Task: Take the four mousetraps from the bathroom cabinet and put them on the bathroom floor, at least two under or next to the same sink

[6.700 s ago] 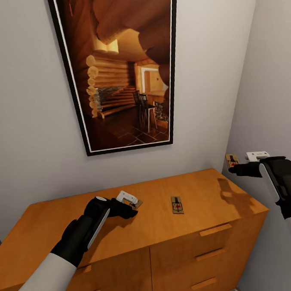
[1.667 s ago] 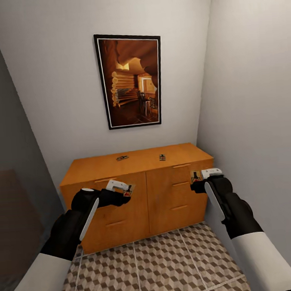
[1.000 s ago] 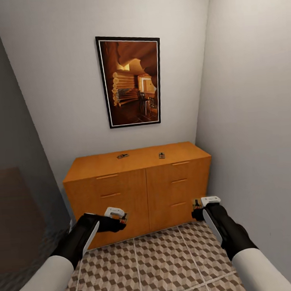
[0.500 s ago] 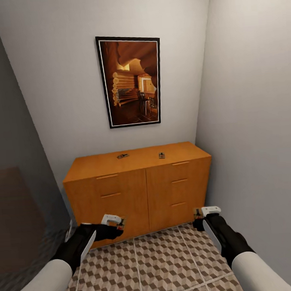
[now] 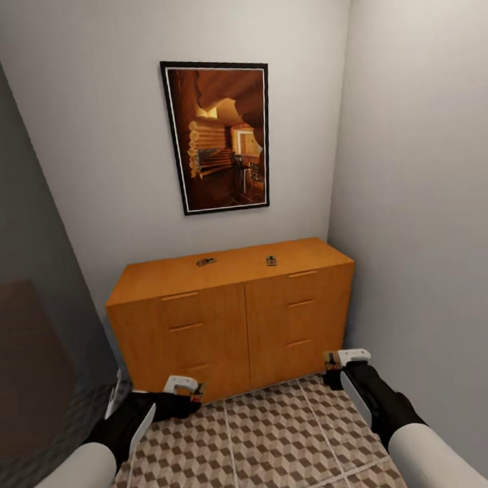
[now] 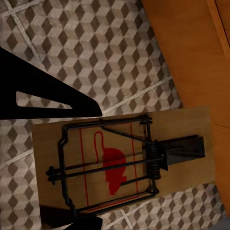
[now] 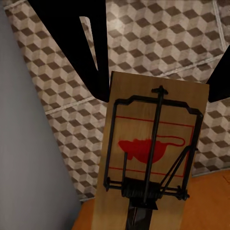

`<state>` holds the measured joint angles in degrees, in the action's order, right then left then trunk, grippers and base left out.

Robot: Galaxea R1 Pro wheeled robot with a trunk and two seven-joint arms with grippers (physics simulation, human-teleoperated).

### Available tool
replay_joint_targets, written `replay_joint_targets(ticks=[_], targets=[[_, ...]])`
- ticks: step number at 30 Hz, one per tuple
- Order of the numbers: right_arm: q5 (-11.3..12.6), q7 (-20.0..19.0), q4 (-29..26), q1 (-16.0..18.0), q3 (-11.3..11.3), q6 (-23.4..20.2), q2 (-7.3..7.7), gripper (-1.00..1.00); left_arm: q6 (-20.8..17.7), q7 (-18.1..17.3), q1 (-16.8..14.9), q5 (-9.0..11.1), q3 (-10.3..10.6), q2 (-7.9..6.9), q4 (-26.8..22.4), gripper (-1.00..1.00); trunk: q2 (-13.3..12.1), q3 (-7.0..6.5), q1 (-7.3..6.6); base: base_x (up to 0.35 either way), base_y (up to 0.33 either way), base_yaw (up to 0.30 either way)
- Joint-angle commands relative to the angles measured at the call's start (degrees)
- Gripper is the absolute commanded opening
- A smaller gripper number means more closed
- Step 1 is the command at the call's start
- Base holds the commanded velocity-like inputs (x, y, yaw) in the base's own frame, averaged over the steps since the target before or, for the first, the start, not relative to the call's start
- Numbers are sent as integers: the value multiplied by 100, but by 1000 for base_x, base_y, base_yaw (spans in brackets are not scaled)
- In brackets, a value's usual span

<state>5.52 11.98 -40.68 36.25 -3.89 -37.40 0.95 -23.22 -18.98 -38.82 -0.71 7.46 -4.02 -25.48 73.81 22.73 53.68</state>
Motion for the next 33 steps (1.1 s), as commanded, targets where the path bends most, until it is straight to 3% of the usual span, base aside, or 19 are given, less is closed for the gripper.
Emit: replay_joint_targets(ticks=[1,11,20,33], targets=[[84,51,-2,3,-34,-15,9,-100,-2,-2,-2,-14,19,-4,42,-100,4,7,0,0,0,0],[27,-34,424,-2,-37,70,15,-100,96,83,-2,134,19,-7,648,-100,4,7,0,0,0,0],[12,-102,554,-1,-41,227,31,-100,796,338,-2,465,-2,-47,1329,-100,4,7,0,0,0,0],[-9,-65,575,0,-34,250,21,-100,1156,365,-2,520,-22,-16,1347,-100,4,7,0,0,0,0]])
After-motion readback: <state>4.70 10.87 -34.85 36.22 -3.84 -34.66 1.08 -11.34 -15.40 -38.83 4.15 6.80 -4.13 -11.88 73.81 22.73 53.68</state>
